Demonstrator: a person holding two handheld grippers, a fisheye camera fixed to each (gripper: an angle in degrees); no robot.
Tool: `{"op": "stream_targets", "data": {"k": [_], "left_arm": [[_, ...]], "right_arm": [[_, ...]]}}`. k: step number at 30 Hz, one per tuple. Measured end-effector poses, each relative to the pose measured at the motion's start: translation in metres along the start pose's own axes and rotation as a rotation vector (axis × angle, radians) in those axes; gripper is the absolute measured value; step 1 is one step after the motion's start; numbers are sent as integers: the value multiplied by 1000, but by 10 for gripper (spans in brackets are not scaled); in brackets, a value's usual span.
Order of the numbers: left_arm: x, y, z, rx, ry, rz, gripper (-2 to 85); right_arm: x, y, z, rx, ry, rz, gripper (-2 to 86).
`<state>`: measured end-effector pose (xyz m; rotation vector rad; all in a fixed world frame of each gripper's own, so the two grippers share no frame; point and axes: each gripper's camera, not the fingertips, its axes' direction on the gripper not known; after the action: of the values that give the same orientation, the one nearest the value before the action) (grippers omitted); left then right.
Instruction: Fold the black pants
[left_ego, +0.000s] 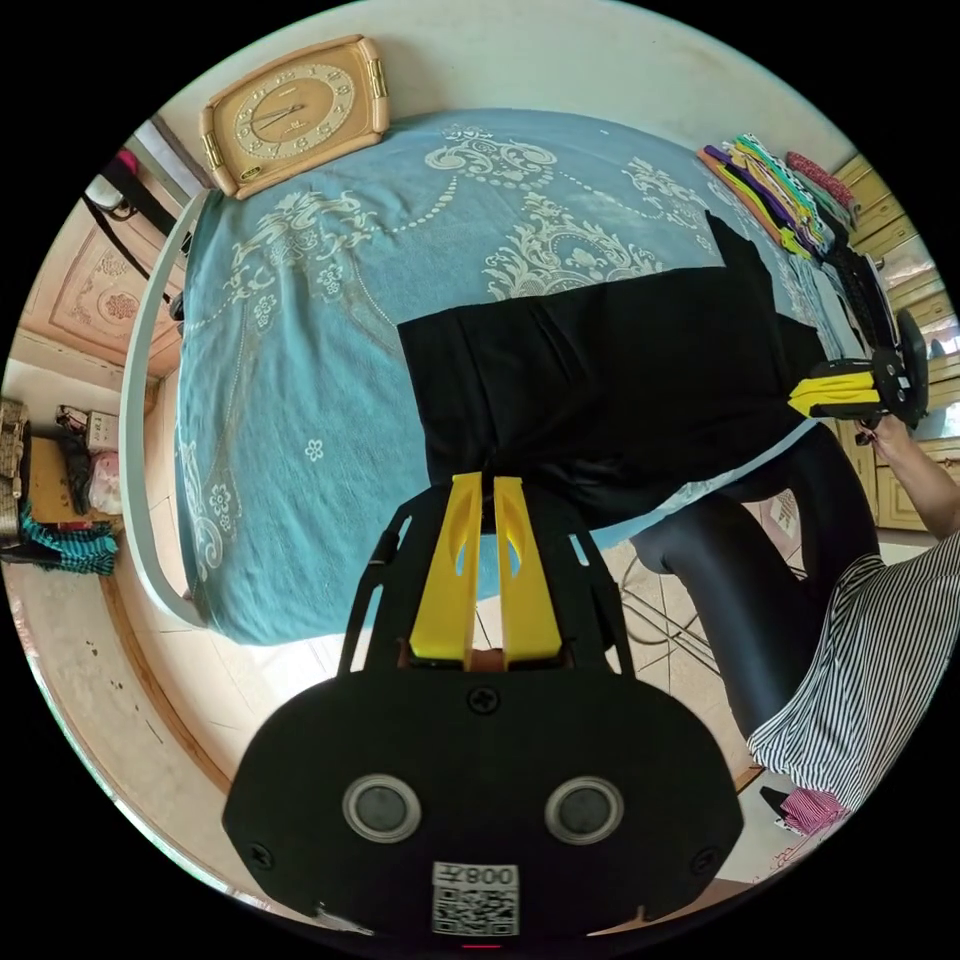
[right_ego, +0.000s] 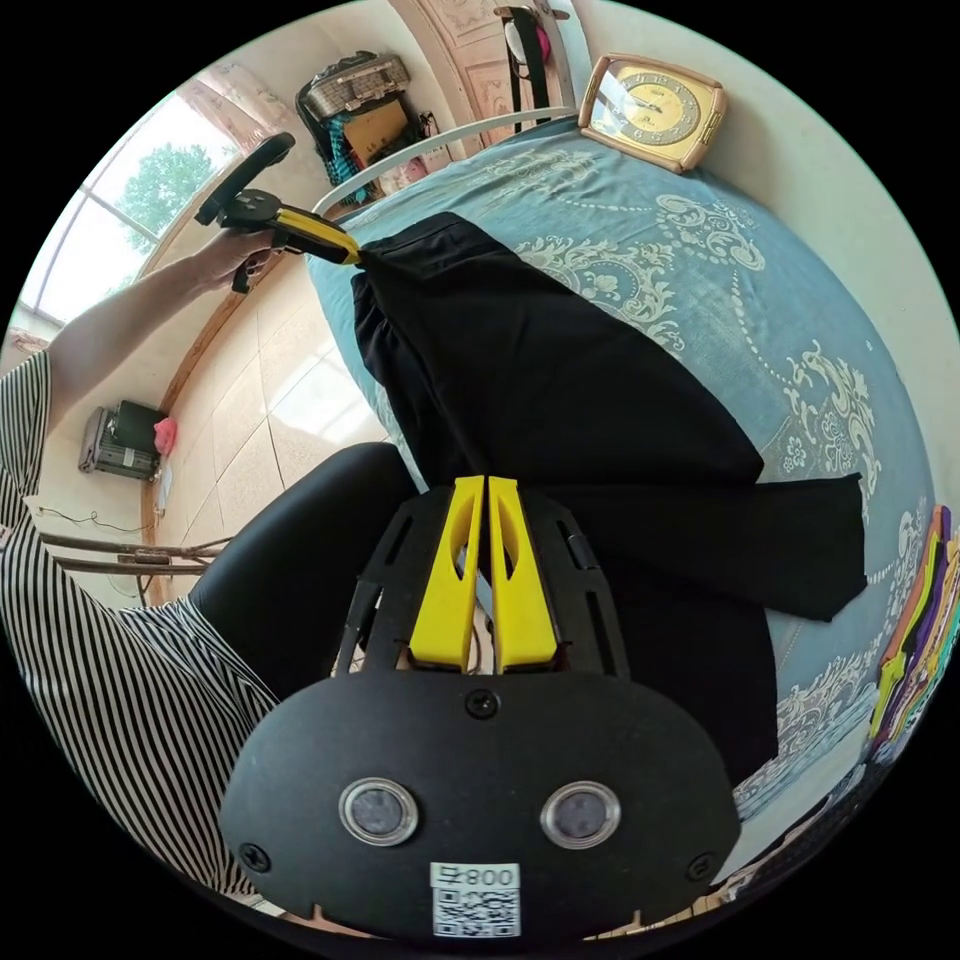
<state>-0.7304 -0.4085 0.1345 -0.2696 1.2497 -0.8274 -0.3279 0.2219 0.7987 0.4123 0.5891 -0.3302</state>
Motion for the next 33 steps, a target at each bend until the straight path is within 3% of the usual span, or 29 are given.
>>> {"op": "stream_targets", "data": {"k": [23, 31, 33], "left_arm": [[15, 177, 26, 8, 65, -120, 14], [5, 269, 5, 114, 101, -207, 20], [-1, 302, 0, 188, 179, -265, 19]], "right_arm": [[-65, 7, 83, -118, -24, 31, 6], [-70, 13, 94, -75, -91, 81, 8], [-73, 14, 96, -71, -89, 78, 8]]}}
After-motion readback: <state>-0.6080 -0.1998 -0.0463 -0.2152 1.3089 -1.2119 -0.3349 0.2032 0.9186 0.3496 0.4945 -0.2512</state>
